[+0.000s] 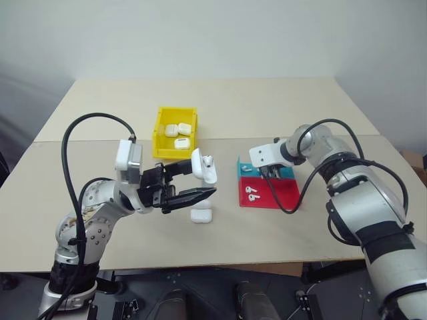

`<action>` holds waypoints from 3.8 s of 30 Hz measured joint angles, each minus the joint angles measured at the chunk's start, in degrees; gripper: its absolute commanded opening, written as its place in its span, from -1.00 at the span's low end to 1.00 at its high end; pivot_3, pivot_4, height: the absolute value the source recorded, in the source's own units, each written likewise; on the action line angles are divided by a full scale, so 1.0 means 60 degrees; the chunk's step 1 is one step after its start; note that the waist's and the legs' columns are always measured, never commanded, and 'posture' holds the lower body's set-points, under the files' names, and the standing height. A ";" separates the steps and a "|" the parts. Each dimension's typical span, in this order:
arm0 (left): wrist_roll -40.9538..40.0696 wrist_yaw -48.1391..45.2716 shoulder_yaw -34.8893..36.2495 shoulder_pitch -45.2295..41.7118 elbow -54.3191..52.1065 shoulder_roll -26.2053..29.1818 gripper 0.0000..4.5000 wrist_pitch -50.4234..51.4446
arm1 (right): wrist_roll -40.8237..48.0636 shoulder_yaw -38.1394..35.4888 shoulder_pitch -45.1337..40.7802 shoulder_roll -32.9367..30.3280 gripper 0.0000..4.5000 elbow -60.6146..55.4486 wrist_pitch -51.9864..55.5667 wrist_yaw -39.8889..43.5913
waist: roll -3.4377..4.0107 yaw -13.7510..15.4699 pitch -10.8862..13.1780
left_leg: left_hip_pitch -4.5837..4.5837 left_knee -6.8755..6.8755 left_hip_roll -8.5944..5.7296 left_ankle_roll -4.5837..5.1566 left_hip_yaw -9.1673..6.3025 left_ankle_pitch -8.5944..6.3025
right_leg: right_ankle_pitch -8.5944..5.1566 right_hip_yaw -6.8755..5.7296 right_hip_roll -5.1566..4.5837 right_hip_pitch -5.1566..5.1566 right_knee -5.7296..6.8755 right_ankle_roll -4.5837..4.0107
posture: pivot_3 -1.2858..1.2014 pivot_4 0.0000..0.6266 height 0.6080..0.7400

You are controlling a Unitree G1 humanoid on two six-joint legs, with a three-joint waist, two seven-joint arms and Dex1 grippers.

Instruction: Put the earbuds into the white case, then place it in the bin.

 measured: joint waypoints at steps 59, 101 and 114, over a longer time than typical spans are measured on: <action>0.0697 -0.0046 -0.1759 -0.1670 0.1218 -0.1921 0.23 -0.0141 | 1.7087 -0.6861 0.8003 -0.2577 -0.40 -1.8047 1.2047 -0.3414 | 0.0008 0.0319 0.0010 | -0.0005 -0.0003 0.0004 0.0042 -0.0063 -0.0024 | -0.0005 -0.0047 0.0018 0.0103 -0.0146 0.0023 | 0.03 -0.52 1.00; 0.1612 -0.0241 -0.1897 -0.1974 0.1987 -0.2145 0.23 -0.0629 | 1.0000 -0.1921 0.1366 -0.3396 -0.99 -1.4292 0.8254 0.2813 | 0.0014 0.0499 0.0011 | -0.0110 0.0004 0.0004 0.0048 -0.0041 -0.0028 | 0.0001 -0.0058 -0.0002 -0.0012 -0.0150 0.0023 | 0.03 -0.52 1.00; 0.1733 0.0450 -0.1527 -0.1746 0.1761 -0.2181 0.23 -0.0806 | 1.0925 -0.4359 0.3058 -0.3788 -0.99 -1.5061 0.9531 0.1687 | 0.0015 0.0490 0.0011 | -0.0081 0.0003 0.0006 0.0049 -0.0045 -0.0028 | 0.0007 -0.0044 0.0005 -0.0008 -0.0109 0.0012 | 0.03 -0.52 1.00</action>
